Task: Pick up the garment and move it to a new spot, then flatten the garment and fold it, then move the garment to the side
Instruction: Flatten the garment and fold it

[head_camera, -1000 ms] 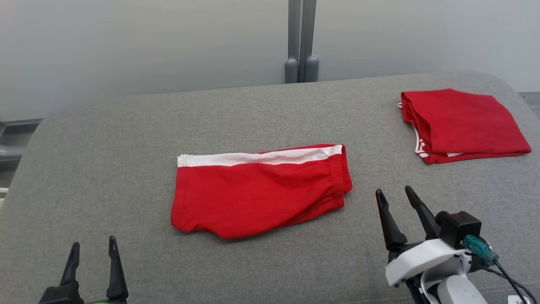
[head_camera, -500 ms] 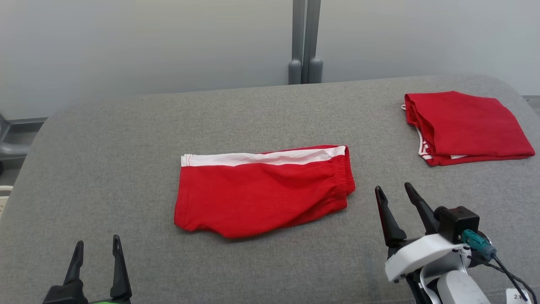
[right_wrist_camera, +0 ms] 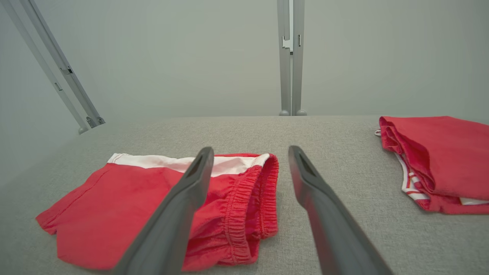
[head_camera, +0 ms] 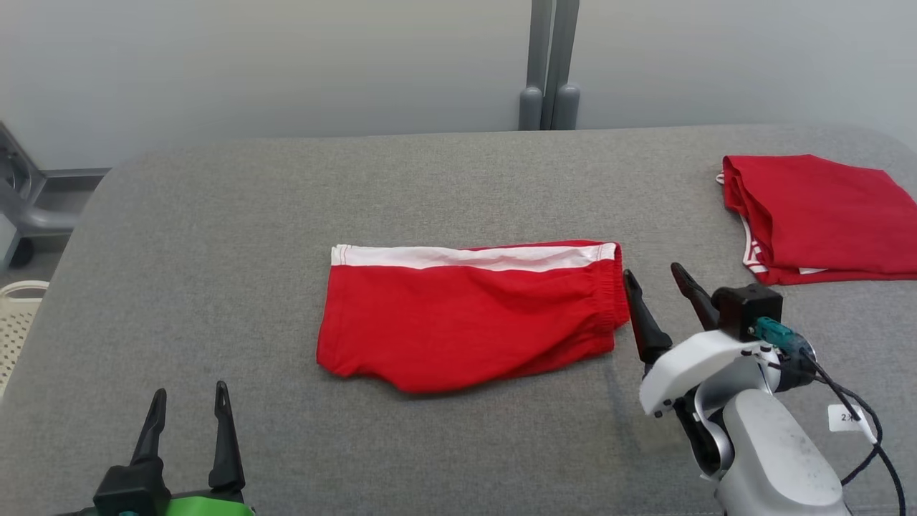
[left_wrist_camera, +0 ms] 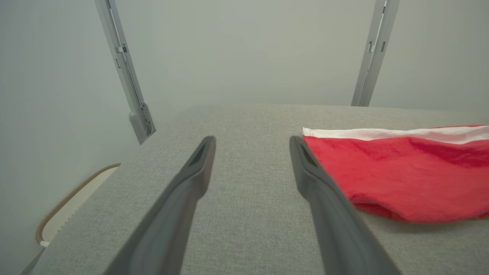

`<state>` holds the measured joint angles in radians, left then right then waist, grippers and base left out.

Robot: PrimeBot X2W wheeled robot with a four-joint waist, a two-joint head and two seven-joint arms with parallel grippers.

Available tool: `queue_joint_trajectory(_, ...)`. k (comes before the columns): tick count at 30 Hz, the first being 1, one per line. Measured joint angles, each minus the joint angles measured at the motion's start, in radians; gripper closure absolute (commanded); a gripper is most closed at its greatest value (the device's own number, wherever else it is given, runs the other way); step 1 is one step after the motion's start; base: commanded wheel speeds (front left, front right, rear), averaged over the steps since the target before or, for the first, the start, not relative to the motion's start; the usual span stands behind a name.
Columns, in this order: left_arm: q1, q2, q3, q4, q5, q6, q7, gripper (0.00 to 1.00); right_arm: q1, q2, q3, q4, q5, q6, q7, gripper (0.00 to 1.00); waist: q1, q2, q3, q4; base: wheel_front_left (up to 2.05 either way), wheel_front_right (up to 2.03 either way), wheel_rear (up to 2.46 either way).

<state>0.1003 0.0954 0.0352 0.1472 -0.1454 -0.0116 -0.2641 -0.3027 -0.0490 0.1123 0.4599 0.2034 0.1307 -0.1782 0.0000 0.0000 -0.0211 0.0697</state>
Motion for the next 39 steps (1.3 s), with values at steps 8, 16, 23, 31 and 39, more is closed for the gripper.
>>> queue_joint_trajectory(8,-0.041,-0.008,-0.023,0.009,0.004,-0.012,0.0,0.0,-0.158,0.0,-0.035,0.244,-0.02,0.0,-0.031,0.0,0.0,0.0,0.043,0.039,0.0,0.0,0.0)
queue_joint_trajectory(16,-0.084,-0.015,-0.041,0.019,0.006,-0.023,0.0,0.0,-0.299,0.0,-0.079,0.485,-0.04,0.0,-0.058,0.0,0.0,0.0,0.097,0.084,0.0,0.0,0.0)
queue_joint_trajectory(23,-0.116,-0.02,-0.049,0.036,0.008,-0.033,0.0,0.0,-0.373,0.0,-0.11,0.679,-0.05,0.0,-0.07,0.0,0.0,0.0,0.132,0.127,0.0,0.0,0.0)
queue_joint_trajectory(31,-0.132,-0.023,-0.047,0.041,0.014,-0.038,0.0,0.0,-0.414,-0.001,-0.129,0.785,-0.031,0.0,-0.046,0.0,0.0,0.0,0.154,0.14,0.0,0.0,0.0)
queue_joint_trajectory(39,-0.148,-0.028,-0.051,0.05,0.016,-0.046,0.0,0.0,-0.435,-0.001,-0.103,0.807,0.016,0.0,-0.03,0.85,0.0,0.0,0.168,0.157,0.0,0.0,0.0)
